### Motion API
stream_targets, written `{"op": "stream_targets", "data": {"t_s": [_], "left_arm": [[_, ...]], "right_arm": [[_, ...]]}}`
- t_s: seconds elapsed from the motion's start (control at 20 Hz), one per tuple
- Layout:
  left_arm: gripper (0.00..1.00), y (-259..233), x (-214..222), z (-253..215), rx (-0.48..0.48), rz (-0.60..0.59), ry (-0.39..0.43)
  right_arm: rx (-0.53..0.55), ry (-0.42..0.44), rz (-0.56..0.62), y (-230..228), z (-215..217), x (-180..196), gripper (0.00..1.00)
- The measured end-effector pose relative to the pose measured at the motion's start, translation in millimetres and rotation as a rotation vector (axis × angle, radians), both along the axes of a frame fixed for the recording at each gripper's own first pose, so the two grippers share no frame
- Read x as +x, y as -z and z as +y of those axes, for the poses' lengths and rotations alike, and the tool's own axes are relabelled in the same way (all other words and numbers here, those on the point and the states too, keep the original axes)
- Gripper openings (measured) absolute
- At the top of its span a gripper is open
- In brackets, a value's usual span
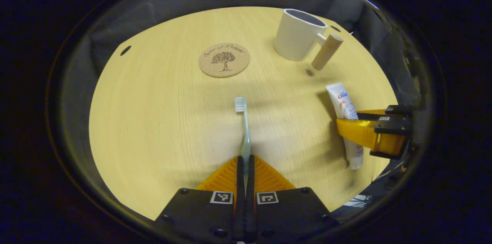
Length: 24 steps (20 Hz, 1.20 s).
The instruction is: Put the toothbrush and toothpaste on the desktop into the cup, then pick up the cup and place it on the coaster on the desktop.
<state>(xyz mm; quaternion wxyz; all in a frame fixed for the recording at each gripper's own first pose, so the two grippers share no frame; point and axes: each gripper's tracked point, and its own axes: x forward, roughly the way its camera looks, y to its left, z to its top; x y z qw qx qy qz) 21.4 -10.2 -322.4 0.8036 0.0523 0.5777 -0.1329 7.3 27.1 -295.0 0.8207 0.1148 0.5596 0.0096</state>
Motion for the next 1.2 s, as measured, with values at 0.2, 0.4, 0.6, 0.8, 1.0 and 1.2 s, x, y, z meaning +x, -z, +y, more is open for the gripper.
{"op": "stream_targets", "data": {"t_s": [0.2,0.4,0.6,0.8,1.0,1.2], "left_arm": [[0.08,-21,5,-5,-0.023,-0.081,-0.004],[0.08,-46,11,-18,-0.078,-0.167,-0.005],[0.08,-71,20,-23,-0.122,-0.245,-0.005],[0.08,-110,39,-24,-0.166,-0.317,-0.022],[0.08,-137,70,-34,-0.215,-0.397,-0.040],[0.08,-171,105,-42,-0.264,-0.523,-0.044]], "right_arm": [[0.016,0.000,-0.083,-25,1,-13,0.31],[0.032,0.009,-0.174,-46,5,-11,0.30],[0.048,0.033,-0.289,-81,2,-2,0.30],[0.069,0.077,-0.402,-122,-9,18,0.23],[0.078,0.093,-0.526,-158,-16,45,0.23],[0.067,0.092,-0.675,-195,-23,79,0.23]]}}
